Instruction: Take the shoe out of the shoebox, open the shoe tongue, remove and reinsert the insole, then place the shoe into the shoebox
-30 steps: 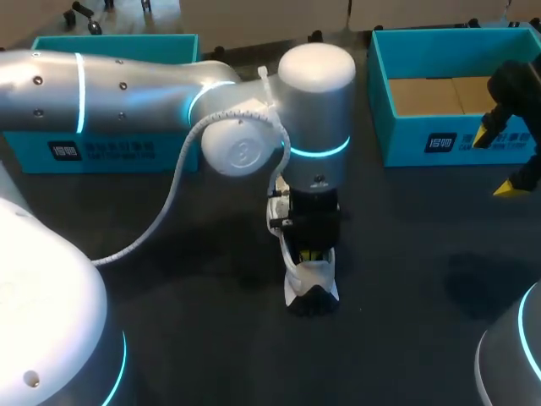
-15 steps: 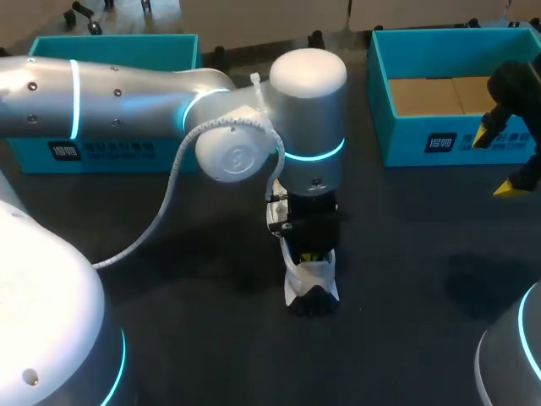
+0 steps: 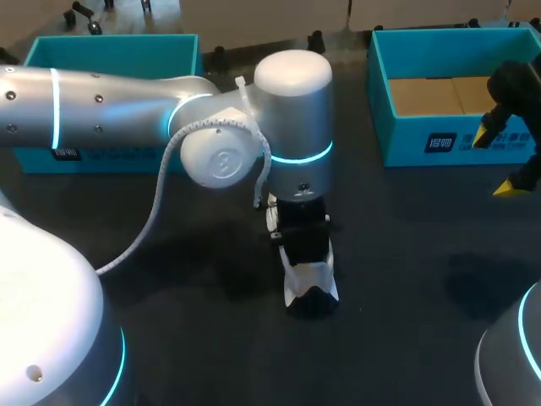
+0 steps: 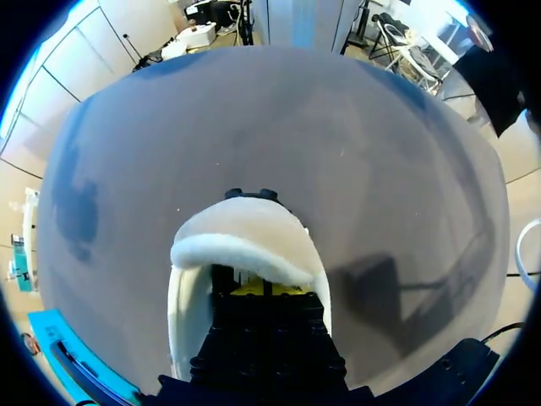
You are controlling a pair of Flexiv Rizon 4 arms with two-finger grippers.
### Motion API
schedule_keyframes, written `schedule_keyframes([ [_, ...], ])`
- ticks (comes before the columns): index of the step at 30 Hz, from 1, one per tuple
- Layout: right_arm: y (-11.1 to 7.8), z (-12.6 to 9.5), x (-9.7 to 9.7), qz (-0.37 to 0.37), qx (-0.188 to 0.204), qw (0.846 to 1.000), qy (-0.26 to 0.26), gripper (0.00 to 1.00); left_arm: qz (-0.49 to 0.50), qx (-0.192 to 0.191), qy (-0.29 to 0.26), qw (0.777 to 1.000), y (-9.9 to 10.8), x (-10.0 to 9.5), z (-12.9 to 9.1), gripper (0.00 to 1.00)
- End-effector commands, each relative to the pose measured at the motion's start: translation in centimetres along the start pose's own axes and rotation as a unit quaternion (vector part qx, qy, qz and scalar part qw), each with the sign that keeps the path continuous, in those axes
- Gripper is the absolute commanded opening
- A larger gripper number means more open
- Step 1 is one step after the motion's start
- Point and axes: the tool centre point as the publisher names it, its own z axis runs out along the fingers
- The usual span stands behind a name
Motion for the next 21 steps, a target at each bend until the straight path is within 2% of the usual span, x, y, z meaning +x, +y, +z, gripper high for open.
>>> schedule_keyframes([
  [1,0.0,0.1,-0.2,0.000,0.001,1.000,0.002,1.00,-0.001,-0.002,0.005,1.000,0.2,-0.5,1.1,0.00],
  [4,0.0,0.1,-0.2,0.000,0.001,1.000,0.002,1.00,-0.001,-0.006,0.005,1.000,0.3,-0.5,1.0,0.00],
  [11,0.0,0.1,-0.2,0.000,0.001,1.000,0.002,1.00,0.001,-0.014,-0.023,1.000,0.0,-0.6,-1.1,0.00],
  [21,0.0,0.1,-0.2,0.000,0.001,1.000,0.002,1.00,0.011,0.006,-0.009,1.000,-0.9,-1.5,0.3,0.00],
])
